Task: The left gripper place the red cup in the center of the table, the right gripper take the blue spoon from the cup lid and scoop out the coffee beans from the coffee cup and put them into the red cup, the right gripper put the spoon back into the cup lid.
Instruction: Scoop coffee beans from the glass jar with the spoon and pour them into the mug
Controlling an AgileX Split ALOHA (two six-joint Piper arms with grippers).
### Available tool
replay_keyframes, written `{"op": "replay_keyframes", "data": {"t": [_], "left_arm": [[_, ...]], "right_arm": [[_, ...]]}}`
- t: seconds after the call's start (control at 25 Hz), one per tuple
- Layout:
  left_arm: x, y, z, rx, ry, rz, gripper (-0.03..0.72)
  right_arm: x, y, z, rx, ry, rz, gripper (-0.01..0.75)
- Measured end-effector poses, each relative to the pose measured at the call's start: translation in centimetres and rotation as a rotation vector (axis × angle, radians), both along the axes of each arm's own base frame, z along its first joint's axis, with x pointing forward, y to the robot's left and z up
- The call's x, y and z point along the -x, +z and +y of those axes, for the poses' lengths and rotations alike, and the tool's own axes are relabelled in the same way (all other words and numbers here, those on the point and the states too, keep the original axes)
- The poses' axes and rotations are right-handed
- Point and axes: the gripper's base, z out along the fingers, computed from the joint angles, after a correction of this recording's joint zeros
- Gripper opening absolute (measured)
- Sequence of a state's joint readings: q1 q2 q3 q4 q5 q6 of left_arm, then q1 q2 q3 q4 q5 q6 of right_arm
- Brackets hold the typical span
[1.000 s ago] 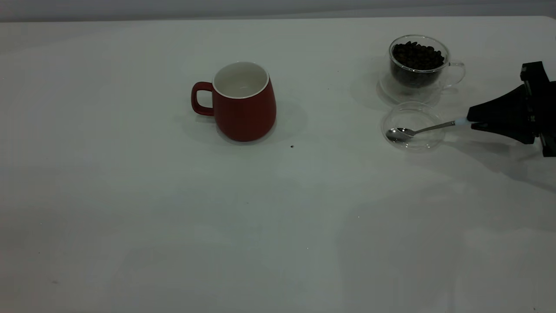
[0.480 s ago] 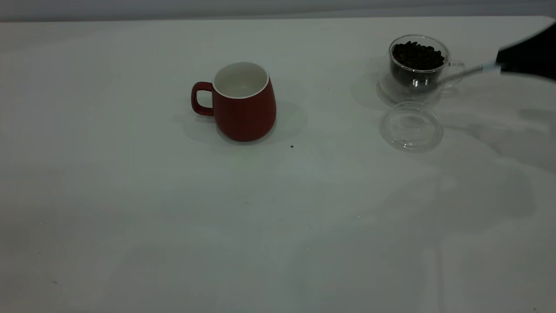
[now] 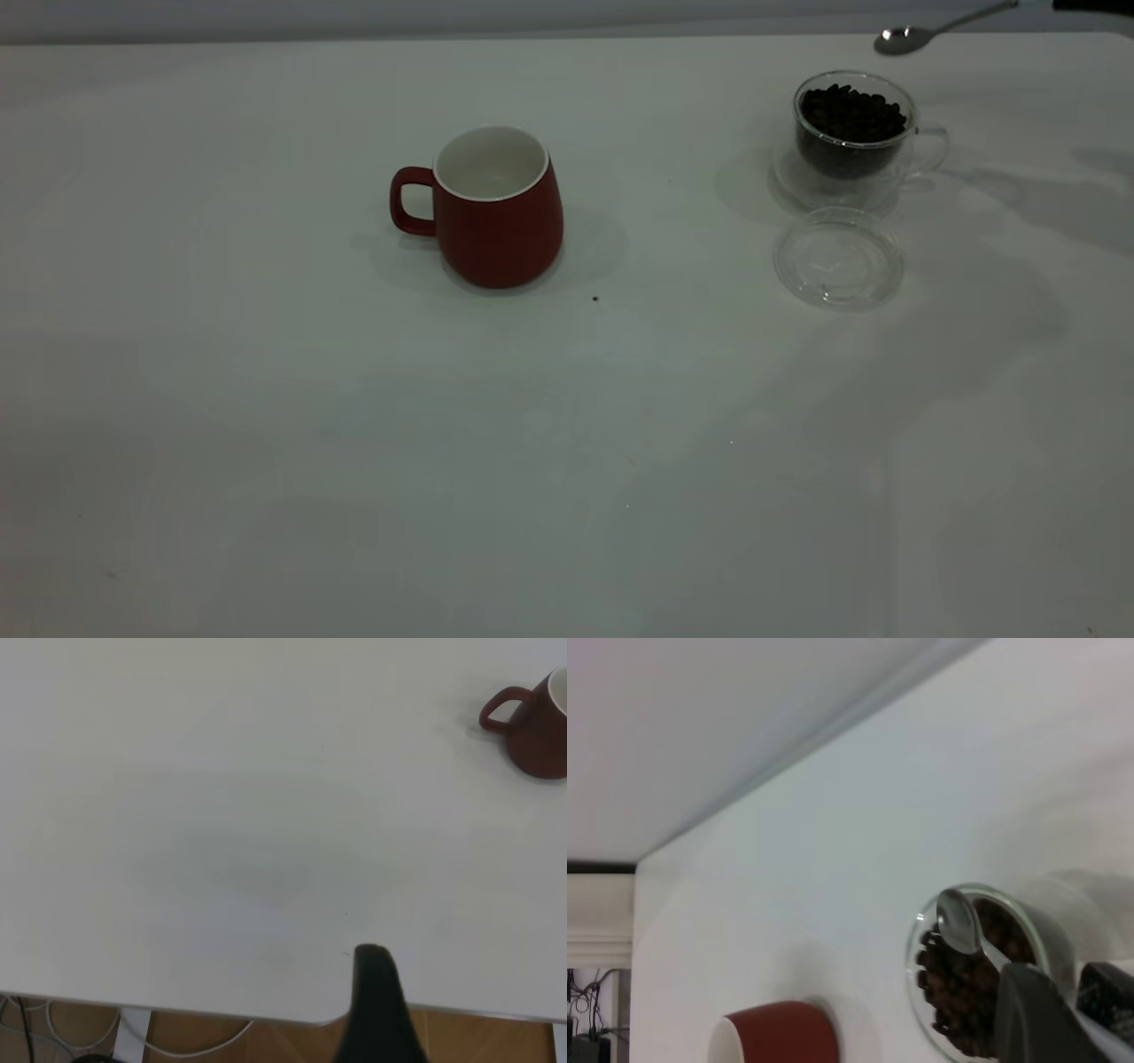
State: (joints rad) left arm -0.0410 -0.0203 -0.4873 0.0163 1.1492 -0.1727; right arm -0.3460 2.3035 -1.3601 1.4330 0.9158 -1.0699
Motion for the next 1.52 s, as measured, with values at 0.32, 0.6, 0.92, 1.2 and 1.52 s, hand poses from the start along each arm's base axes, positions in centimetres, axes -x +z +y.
{"op": "replay_keyframes", "data": {"t": [0.32,0.6,0.92,1.2,1.52], "left_arm": [[0.0,0.0,0.0,0.001,0.001,0.0,0.587],[0.0,0.0,0.0,0.001,0.001,0.0,0.587],[0.0,0.0,0.0,0.001,0.001,0.0,0.587],[0.0,0.0,0.0,0.003,0.003,0.0,0.587],[0.0,0.0,0.0,0.003,0.002,0.0,0.587]], "right_arm": [[-0.1,-2.0,1.1,0.0,0.032,0.065,0.104],[-0.2,-4.2,1.9,-0.018,0.01,0.112,0.104],[-0.2,-4.6,1.9,-0.025,0.006,0.12,0.104],[0.0,-5.9,2.1,-0.051,0.015,0.146,0.104],[0.0,-6.0,2.1,-0.055,0.014,0.148,0.104]]}}
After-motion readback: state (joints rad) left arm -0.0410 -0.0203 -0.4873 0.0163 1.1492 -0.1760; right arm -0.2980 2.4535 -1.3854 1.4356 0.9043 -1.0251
